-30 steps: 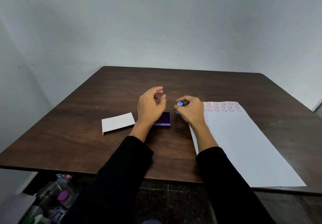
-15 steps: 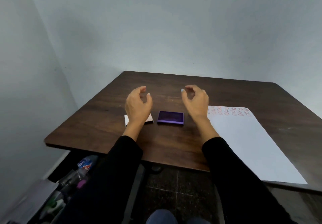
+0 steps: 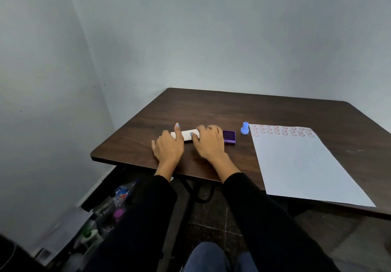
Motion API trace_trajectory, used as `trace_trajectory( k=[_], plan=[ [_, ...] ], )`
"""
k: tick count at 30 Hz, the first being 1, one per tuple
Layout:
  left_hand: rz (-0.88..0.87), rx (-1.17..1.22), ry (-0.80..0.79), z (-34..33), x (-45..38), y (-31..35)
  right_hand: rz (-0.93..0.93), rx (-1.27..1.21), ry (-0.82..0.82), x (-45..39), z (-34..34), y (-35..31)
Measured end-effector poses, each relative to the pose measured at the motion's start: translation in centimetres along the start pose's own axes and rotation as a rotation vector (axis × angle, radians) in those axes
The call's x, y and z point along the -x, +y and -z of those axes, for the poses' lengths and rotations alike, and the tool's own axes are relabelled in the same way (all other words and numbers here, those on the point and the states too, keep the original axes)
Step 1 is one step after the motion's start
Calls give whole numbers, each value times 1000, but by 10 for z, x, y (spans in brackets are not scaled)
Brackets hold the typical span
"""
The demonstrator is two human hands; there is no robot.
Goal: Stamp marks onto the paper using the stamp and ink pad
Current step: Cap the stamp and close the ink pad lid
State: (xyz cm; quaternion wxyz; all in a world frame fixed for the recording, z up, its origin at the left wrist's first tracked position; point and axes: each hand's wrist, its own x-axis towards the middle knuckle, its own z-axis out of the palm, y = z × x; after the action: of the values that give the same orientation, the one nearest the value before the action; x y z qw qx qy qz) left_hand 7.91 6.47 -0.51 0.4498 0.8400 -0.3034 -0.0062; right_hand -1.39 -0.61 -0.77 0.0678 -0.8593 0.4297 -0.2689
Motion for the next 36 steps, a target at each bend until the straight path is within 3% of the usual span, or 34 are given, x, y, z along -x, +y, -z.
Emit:
trace_trajectory(
  k=[6,9,13,19,25,36],
  plan=[
    [39,123,26,-4,5,12,-48,-173,23,5,2,-2],
    [-18,277,35,-10,9,23,-103,-258,171,8,11,5],
    [-89,388,-64,-31,14,39,-265,-372,361,15,23,25],
    [-138,386,-180,-58,12,48,-420,-436,382,17,28,49],
    [-131,409,-187,-63,10,44,-551,-544,443,17,26,53],
    [-131,330,-226,-63,10,40,-589,-517,389,17,24,56]
  ],
)
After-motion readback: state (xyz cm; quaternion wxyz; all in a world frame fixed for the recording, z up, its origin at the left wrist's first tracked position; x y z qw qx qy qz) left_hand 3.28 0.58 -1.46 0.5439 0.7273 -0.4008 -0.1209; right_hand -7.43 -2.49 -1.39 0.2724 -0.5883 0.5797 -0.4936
